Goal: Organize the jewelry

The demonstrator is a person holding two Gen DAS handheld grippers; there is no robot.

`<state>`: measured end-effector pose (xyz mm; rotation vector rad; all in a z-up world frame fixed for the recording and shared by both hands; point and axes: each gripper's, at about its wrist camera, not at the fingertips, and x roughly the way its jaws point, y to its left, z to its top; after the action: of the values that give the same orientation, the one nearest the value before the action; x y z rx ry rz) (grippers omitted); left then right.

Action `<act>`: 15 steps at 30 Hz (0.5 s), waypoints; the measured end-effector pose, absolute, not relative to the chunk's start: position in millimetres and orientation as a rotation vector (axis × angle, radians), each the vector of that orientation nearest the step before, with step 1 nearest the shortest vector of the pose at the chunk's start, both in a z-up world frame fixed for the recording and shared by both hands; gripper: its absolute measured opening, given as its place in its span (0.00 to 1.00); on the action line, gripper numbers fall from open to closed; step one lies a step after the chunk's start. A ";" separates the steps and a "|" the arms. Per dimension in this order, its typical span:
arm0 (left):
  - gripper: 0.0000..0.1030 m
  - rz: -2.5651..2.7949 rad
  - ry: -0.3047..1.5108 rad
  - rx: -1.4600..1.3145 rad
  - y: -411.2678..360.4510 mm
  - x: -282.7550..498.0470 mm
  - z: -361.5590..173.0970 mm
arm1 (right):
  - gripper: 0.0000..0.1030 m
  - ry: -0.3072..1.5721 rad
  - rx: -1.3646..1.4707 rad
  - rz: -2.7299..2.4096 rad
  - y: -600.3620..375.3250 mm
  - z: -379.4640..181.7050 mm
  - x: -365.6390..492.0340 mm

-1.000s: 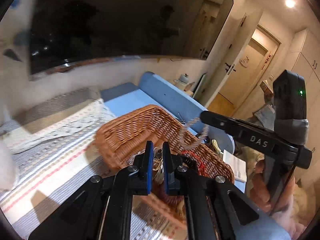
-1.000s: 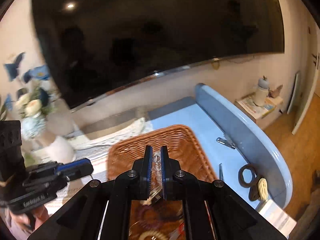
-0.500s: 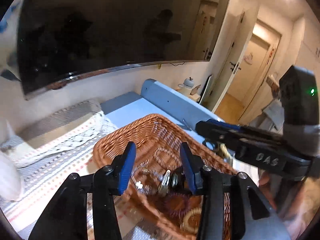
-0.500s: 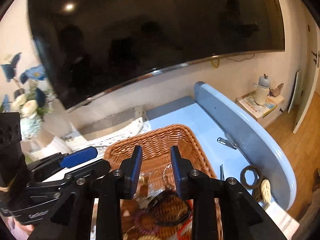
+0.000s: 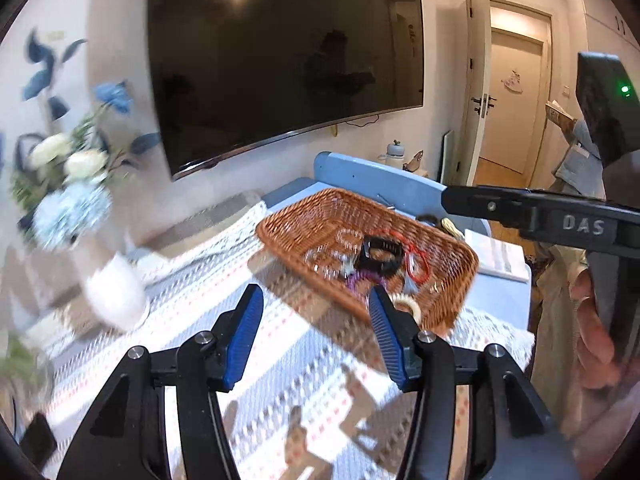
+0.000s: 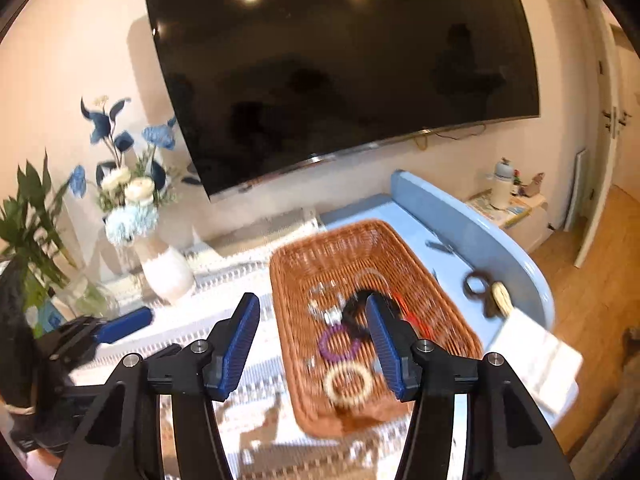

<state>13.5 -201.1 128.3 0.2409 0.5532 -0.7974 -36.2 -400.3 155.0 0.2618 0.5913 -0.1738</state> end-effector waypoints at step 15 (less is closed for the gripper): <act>0.55 -0.600 0.609 0.285 -147.4 -48.1 101.1 | 0.56 0.709 0.142 -0.247 -342.1 107.0 -73.6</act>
<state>-48.1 -147.4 101.1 0.2845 0.6091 -0.6000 -73.6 -342.1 107.0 0.1417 0.7087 -0.2468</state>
